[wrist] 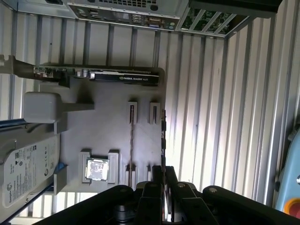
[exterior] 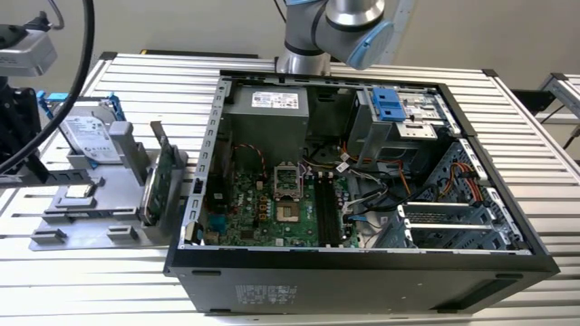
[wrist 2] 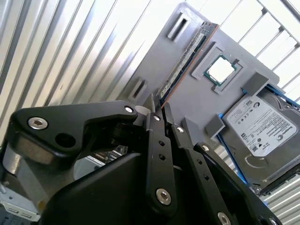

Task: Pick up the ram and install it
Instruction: 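Pick up the ram and move it above insertion slot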

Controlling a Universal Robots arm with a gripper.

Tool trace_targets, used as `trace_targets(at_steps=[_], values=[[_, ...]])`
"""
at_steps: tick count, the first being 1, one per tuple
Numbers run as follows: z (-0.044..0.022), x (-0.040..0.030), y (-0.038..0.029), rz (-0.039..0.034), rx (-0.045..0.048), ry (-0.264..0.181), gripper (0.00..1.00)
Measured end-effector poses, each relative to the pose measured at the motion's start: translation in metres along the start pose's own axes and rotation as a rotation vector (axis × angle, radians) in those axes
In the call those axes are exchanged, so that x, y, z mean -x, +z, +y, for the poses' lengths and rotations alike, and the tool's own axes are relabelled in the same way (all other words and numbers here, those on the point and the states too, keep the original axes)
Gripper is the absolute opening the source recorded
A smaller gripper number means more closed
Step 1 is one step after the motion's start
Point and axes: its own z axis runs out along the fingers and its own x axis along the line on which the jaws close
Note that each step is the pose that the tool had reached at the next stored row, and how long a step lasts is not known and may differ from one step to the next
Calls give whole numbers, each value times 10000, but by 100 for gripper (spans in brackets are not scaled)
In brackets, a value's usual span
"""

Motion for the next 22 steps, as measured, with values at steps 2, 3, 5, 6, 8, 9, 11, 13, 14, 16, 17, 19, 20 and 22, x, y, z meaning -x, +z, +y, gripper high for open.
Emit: trace_targets(at_steps=[2, 3, 5, 6, 8, 9, 11, 13, 14, 16, 17, 19, 20, 22], values=[[0, 1, -21, 0, 0, 0, 0], [0, 2, -39, 0, 0, 0, 0], [1, 3, -57, 0, 0, 0, 0], [1, 3, -67, 0, 0, 1, 0], [1, 5, -87, -1, 0, 0, 0], [1, 5, -96, 0, 0, 0, 0], [2, 6, -114, 0, 0, 0, 0], [2, 7, -134, 0, 0, 0, 0], [2, 8, -143, 0, 0, 0, 0], [2, 9, -161, 1, 1, 0, 0], [2, 9, -171, 0, 0, 1, 0], [2, 10, -188, 0, 0, 0, 0], [3, 11, -197, 0, -1, 0, 0], [3, 12, -214, 0, 0, 0, 0]])
